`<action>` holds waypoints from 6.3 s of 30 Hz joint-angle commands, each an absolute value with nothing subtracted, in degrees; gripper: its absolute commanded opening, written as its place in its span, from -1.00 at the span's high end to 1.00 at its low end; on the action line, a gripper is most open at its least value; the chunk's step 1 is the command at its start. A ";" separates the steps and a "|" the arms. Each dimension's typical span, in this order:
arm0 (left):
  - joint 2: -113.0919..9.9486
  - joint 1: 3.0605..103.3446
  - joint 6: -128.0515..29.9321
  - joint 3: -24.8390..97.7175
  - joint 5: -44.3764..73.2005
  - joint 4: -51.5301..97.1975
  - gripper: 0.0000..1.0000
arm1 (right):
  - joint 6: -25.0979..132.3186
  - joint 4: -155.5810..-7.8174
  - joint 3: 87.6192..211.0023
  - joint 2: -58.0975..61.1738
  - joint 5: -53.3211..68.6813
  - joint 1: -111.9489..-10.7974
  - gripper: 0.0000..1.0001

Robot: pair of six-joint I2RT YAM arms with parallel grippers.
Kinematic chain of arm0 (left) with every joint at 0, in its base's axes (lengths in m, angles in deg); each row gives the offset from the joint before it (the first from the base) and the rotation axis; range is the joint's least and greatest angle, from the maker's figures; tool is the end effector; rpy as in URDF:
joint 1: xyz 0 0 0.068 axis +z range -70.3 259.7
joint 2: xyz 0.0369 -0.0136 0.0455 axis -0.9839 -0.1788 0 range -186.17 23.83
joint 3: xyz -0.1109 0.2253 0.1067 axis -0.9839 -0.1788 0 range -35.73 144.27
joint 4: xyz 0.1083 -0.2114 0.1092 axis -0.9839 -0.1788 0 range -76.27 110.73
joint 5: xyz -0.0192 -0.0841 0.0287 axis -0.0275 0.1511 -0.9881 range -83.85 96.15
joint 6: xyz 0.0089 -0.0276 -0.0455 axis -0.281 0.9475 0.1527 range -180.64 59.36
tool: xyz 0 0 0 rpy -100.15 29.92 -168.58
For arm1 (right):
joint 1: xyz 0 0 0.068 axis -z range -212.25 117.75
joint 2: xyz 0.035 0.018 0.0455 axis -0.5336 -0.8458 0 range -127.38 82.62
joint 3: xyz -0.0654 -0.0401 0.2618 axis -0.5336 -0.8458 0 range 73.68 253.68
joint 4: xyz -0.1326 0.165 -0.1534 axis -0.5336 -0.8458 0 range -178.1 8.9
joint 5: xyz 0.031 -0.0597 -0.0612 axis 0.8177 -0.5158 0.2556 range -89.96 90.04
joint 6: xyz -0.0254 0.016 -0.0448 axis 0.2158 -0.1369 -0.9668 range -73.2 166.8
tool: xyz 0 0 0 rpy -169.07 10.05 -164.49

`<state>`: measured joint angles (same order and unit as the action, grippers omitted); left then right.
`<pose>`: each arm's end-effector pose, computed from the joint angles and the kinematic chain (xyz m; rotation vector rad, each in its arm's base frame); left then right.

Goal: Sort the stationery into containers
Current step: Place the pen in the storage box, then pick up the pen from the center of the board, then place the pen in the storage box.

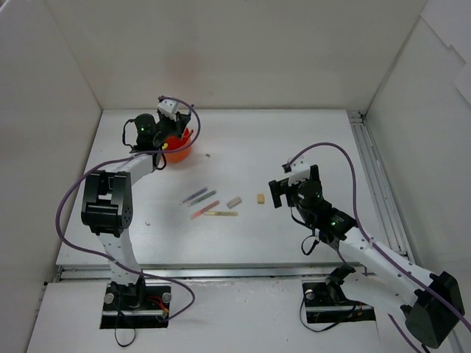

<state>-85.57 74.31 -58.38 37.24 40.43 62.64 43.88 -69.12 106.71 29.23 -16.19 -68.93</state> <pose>0.4395 -0.0617 0.2751 0.5263 1.4219 -0.5473 0.1826 0.1235 0.2807 -0.3794 1.6724 0.1947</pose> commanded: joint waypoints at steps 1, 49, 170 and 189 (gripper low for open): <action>-84.97 74.78 -62.73 43.01 45.08 64.79 1.00 | 42.84 -64.05 109.80 28.48 -16.49 -68.37 -0.96; -75.14 76.36 -64.24 38.63 45.26 48.25 -0.44 | 44.07 -60.53 108.30 28.04 -9.19 -67.22 -0.96; -29.43 45.60 -27.15 10.23 6.87 24.52 1.00 | 49.00 -32.94 114.37 11.07 1.71 -89.72 0.83; -61.84 64.93 -52.80 44.22 0.31 31.09 1.00 | 45.21 -38.12 109.54 20.03 -15.87 -84.37 -0.96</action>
<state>-58.71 62.71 -45.11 38.79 -6.03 23.65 45.63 -39.52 109.73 16.95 -11.29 -86.33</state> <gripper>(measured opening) 0.123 0.978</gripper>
